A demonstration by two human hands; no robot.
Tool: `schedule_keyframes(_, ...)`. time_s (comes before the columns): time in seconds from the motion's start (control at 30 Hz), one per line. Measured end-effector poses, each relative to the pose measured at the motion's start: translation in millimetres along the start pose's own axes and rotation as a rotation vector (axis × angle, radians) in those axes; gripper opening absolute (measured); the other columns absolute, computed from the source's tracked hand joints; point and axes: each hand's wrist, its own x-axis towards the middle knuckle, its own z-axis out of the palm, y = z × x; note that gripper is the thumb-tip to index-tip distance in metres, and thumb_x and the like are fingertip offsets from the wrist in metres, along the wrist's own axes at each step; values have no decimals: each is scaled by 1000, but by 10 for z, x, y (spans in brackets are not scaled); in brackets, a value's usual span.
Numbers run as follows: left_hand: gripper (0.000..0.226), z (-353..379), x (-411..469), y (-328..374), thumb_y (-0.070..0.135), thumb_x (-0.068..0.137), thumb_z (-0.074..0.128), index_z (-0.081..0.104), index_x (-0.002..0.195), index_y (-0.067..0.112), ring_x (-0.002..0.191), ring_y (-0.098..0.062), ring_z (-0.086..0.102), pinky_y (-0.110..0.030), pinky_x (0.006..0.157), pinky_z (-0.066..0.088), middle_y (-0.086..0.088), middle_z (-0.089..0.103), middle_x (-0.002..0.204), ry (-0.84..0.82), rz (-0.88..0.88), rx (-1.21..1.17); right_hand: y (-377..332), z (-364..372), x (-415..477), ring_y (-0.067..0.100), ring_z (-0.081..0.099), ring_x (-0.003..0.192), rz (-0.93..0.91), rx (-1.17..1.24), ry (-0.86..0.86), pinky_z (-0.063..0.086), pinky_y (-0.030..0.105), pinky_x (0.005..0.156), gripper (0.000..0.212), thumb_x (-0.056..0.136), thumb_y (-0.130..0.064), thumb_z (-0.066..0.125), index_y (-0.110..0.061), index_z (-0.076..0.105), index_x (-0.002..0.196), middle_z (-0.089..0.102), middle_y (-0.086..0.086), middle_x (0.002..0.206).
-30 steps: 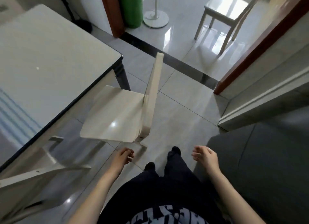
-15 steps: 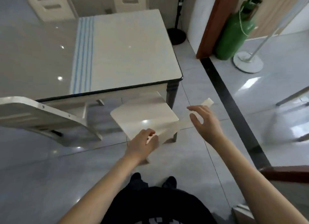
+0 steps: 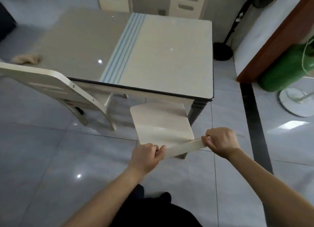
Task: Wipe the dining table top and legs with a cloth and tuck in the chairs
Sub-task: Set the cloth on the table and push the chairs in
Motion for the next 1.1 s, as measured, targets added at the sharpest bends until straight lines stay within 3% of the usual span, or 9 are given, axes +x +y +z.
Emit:
schedule_keyframes(0.17, 65, -93, 254, -188, 66, 81, 20, 51, 58, 15, 61, -21, 58, -30, 54, 39, -2, 55, 59, 12, -33, 14, -71, 67, 213, 18, 51, 52, 16, 66, 63, 49, 32, 52, 67, 91, -57, 8, -22, 59, 64, 53, -5, 58)
schedule_keyframes(0.3, 61, -299, 589, -448, 61, 82, 22, 46, 50, 15, 54, -26, 56, -31, 50, 38, -2, 46, 48, 47, 31, -5, -262, 19, 457, 19, 45, 47, 36, 162, 160, 41, 28, 45, 75, 95, -51, -2, -19, 55, 57, 49, -4, 52)
schedule_keyframes(0.43, 60, -492, 973, -808, 54, 84, 19, 43, 46, 14, 51, -28, 56, -27, 49, 30, -9, 58, 51, 92, 57, 63, -532, -124, 751, 19, 34, 39, 77, 169, 305, 10, 20, 43, 54, 93, -34, 26, -17, 48, 46, 38, -4, 43)
schedule_keyframes(0.5, 61, -581, 1163, -996, 51, 85, 18, 42, 44, 13, 48, -30, 55, -27, 50, 30, -10, 56, 48, 89, 83, 55, -663, -192, 895, 18, 30, 38, 98, 153, 325, 3, 20, 46, 53, 92, -32, 29, -17, 46, 44, 37, -4, 41)
schedule_keyframes(0.63, 55, -786, 1552, -1324, 52, 81, 16, 33, 43, 16, 49, -26, 53, -28, 53, 29, -5, 50, 46, 31, 104, 76, -920, -241, 1178, 17, 37, 37, 165, 169, 288, 17, 20, 40, 56, 93, -37, 26, -18, 48, 46, 43, -4, 42)
schedule_keyframes(0.83, 52, -997, 2039, -1743, 50, 78, 23, 32, 43, 14, 46, -27, 48, -29, 51, 29, -3, 41, 42, 24, 146, 54, -1244, -371, 1610, 23, 40, 32, 250, 180, 382, 15, 19, 45, 53, 87, -31, 32, -14, 49, 40, 44, 1, 38)
schedule_keyframes(1.0, 58, -1082, 2379, -1956, 53, 80, 22, 37, 44, 10, 48, -32, 52, -31, 51, 33, -14, 51, 44, 23, 207, 34, -1346, -447, 1895, 25, 43, 32, 281, 179, 415, 19, 20, 42, 50, 85, -28, 35, -13, 49, 40, 45, 2, 37)
schedule_keyframes(1.1, 56, -1148, 2562, -2022, 53, 79, 22, 35, 45, 10, 47, -31, 50, -29, 50, 24, -13, 49, 44, 28, 231, 35, -1390, -503, 2056, 25, 46, 33, 300, 153, 430, 25, 21, 39, 46, 83, -28, 37, -14, 52, 41, 48, 2, 38)
